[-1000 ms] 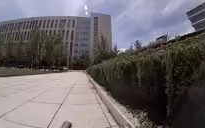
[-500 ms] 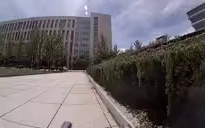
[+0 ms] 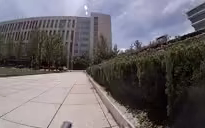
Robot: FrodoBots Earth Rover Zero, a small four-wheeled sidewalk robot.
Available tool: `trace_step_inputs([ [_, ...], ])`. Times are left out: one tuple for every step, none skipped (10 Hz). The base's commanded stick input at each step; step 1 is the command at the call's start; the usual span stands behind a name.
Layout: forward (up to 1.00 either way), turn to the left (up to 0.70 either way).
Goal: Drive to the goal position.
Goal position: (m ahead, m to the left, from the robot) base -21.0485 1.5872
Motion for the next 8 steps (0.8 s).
trace_step_inputs([
  [0.10, 0.00],
  [0.10, 0.00],
  [0.10, 0.00],
  [0.10, 0.00],
  [0.10, 0.00],
  [0.10, 0.00],
  [0.10, 0.00],
  [0.10, 0.00],
])
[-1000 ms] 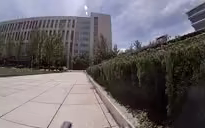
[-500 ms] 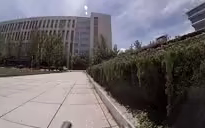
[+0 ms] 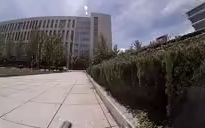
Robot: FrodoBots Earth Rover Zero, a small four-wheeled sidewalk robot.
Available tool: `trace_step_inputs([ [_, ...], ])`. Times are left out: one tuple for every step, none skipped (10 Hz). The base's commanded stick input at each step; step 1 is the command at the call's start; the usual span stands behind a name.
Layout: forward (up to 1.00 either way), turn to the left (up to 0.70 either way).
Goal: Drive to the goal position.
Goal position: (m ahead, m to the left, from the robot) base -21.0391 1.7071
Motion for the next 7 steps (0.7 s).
trace_step_inputs([
  [0.10, 0.00],
  [0.10, 0.00],
  [0.10, 0.00],
  [0.10, 0.00],
  [0.10, 0.00],
  [0.10, 0.00],
  [0.10, 0.00],
])
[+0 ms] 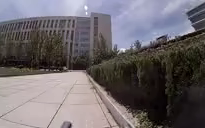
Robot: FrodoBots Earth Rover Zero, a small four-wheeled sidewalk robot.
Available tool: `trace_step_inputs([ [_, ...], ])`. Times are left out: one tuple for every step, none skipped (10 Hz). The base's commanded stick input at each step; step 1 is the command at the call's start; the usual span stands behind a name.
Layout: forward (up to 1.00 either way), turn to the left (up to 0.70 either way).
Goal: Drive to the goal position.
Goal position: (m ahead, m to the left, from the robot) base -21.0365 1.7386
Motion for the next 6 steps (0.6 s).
trace_step_inputs([
  [0.10, 0.00],
  [0.10, 0.00],
  [0.10, 0.00],
  [0.10, 0.00],
  [0.10, 0.00],
  [0.10, 0.00],
])
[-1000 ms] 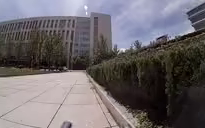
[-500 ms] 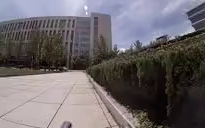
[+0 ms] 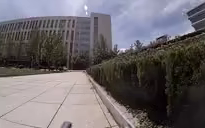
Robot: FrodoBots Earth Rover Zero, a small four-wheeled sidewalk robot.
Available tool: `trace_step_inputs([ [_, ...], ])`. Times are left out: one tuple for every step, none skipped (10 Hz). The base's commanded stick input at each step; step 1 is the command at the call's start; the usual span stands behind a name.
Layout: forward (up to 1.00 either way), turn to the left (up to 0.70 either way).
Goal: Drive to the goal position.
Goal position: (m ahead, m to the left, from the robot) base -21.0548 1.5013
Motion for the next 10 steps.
trace_step_inputs([
  [0.10, 0.00],
  [0.10, 0.00],
  [0.10, 0.00],
  [0.10, 0.00],
  [0.10, 0.00],
  [0.10, 0.00],
  [0.10, 0.00],
  [0.10, 0.00],
  [0.10, 0.00],
  [0.10, 0.00],
])
